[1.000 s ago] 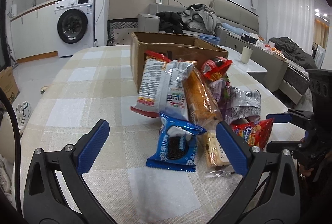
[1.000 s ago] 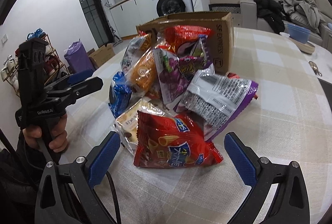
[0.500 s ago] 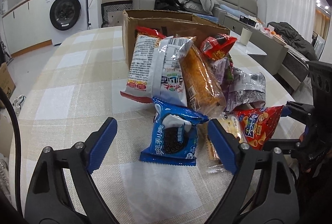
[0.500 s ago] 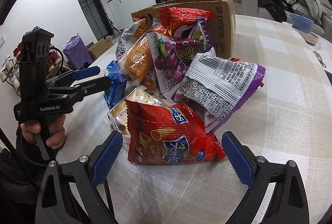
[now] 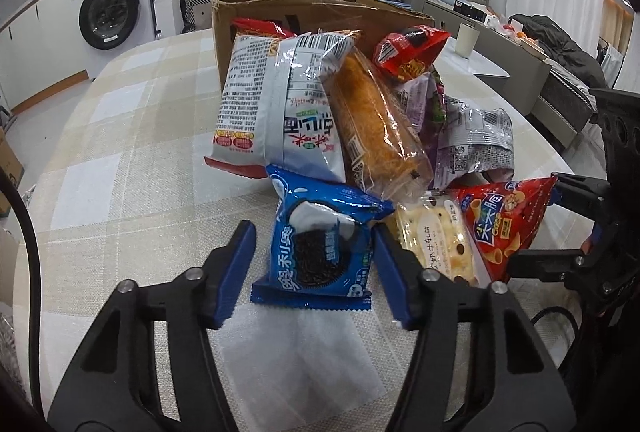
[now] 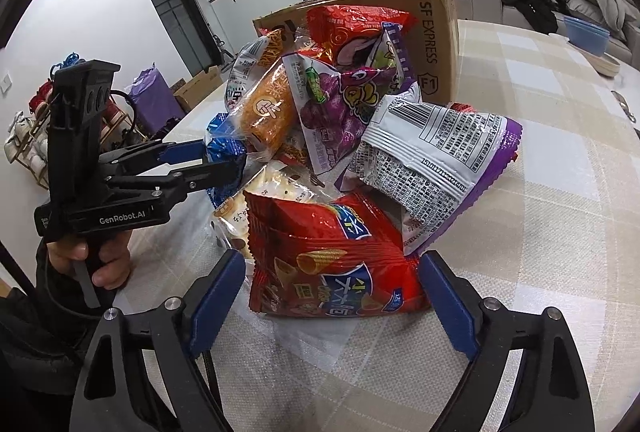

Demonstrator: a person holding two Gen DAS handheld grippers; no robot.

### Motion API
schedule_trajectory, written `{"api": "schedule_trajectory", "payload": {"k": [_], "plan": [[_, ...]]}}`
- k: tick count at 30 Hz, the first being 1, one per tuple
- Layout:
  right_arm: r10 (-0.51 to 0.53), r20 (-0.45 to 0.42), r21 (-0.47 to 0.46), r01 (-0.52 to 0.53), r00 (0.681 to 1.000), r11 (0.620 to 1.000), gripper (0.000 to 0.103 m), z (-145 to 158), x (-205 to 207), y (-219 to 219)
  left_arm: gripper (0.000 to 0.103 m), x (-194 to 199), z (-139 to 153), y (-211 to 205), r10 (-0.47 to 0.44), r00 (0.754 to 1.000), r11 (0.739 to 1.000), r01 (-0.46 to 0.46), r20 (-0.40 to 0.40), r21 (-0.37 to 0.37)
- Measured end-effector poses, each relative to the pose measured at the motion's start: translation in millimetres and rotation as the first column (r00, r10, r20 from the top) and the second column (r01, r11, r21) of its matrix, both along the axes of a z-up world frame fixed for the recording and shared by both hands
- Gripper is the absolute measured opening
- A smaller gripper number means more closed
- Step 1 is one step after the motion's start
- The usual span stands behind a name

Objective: Organize snacks
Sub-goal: 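Close the left tool on the blue Oreo pack while the right tool grasps the red chip bag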

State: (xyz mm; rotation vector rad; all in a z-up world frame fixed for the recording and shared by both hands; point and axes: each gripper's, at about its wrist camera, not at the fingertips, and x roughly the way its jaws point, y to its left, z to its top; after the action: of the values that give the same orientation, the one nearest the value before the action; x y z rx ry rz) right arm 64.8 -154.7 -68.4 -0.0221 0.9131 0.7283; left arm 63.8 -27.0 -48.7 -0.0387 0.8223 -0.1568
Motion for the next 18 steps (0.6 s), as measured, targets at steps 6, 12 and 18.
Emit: {"api": "schedule_trajectory", "payload": {"k": [6, 12, 18], "plan": [[-0.002, 0.017, -0.023, 0.003, 1.0, 1.0, 0.078, 0, -1, 1, 0.042, 11, -6, -6, -0.01, 1.0, 1.0, 0.01, -0.015, -0.007], [0.002, 0.034, -0.039, 0.0, 0.999, 0.999, 0.064, -1, -3, -2, 0.042, 14, -9, -10, -0.011, 1.0, 1.0, 0.011, -0.014, -0.015], [0.025, 0.059, -0.036, -0.023, 0.998, 0.999, 0.056, 4, -7, -4, 0.042, -3, -9, 0, -0.015, 1.0, 0.999, 0.015, -0.007, -0.033]]}}
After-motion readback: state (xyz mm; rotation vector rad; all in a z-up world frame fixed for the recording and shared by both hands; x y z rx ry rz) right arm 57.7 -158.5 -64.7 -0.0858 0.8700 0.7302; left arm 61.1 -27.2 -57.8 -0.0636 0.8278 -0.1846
